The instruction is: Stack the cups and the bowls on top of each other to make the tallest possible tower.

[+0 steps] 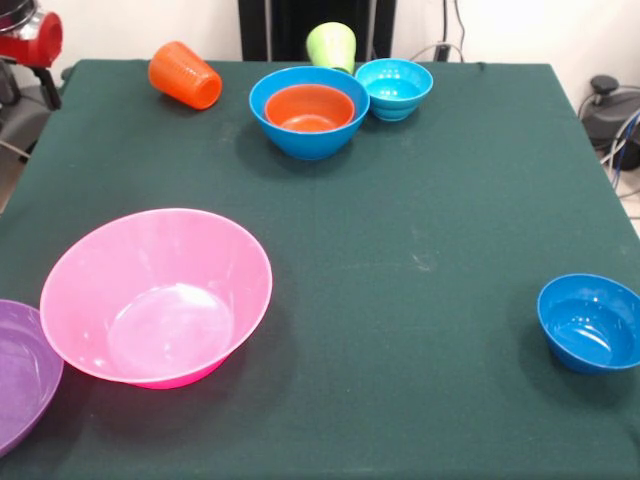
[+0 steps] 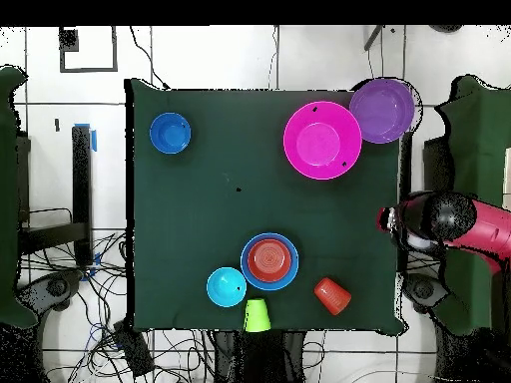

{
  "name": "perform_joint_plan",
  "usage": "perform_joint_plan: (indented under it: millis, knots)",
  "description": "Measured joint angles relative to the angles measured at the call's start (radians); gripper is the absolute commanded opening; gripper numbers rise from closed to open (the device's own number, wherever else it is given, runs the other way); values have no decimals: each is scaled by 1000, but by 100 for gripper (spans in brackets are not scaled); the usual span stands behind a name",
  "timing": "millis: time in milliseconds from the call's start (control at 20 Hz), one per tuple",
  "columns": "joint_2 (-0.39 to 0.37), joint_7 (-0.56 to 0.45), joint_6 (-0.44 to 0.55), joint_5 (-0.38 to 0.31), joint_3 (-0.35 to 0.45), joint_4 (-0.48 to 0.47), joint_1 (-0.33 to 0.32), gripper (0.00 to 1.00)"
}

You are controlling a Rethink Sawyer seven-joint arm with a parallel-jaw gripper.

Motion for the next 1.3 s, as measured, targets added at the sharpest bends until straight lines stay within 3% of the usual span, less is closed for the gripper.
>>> perform_joint_plan:
  millis: [500,900,1300]
  knots:
    - [-21,0,-37,-3,9,10,-9,100]
    - [-17,0,-120,-5,21,53,-67,100]
    - [52,0,-60,-9,31,-66,-35,100]
